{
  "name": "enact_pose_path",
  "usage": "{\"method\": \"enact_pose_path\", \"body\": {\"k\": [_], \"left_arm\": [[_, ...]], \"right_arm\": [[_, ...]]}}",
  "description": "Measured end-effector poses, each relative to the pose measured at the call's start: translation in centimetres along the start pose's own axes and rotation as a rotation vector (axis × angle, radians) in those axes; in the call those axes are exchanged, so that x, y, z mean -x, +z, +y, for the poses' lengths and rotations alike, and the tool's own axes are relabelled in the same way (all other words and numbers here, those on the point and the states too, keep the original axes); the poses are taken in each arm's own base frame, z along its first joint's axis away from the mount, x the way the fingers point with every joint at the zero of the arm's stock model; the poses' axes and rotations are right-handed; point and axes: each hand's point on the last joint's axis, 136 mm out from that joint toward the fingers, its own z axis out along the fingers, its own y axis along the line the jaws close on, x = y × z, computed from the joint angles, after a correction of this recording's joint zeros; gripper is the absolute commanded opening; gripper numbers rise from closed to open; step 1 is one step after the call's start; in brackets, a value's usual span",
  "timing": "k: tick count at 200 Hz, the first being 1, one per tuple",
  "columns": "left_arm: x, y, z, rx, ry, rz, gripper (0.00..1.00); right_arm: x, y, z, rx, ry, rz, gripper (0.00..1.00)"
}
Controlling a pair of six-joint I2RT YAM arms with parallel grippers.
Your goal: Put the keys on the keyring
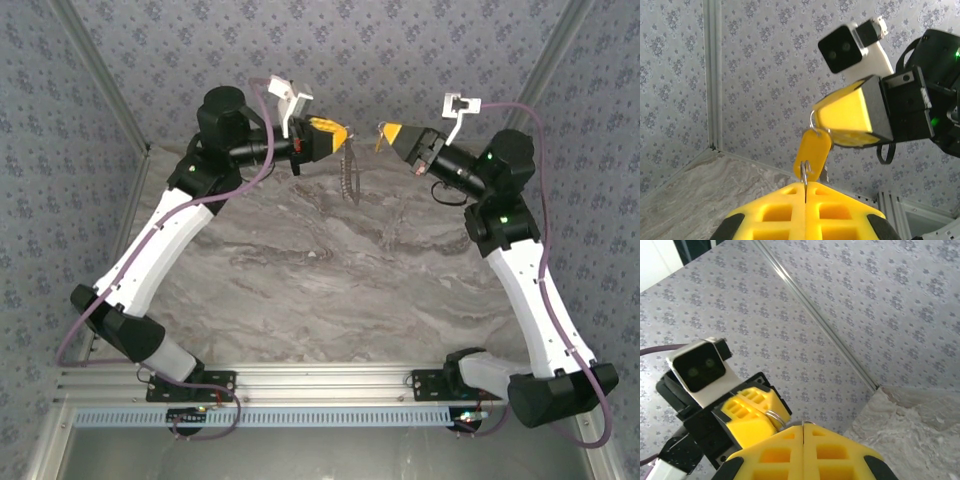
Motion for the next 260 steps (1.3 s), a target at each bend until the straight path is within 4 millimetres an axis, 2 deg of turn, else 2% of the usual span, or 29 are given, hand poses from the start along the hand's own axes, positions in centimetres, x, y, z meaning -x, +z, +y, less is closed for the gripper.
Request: {"method": "enact_pose_path", "body": {"k": [46, 107, 169, 260], "left_arm": [[-0.2, 0.2, 0.1, -0.004, 0.011, 0.026, 0.00], [-0.1, 0.1, 0.0, -0.001, 0.024, 0.041, 0.00], [-0.2, 0.1, 0.0, 0.000, 0.018, 0.047, 0.00], [-0.2, 0.1, 0.2, 0.009, 0.012, 0.049, 0.00]], "right_arm": [[0.3, 0.5, 0.9, 0.033, -0.010, 0.013, 0.00], [-1.2, 2.4, 1.8, 0.078, -0.001, 0.070, 0.00], [-2.0, 3.1, 3.5, 0.114, -0.027, 0.105, 0.00], [-3.1, 3.8, 3.0, 0.091, -0.023, 0.141, 0.00]]}}
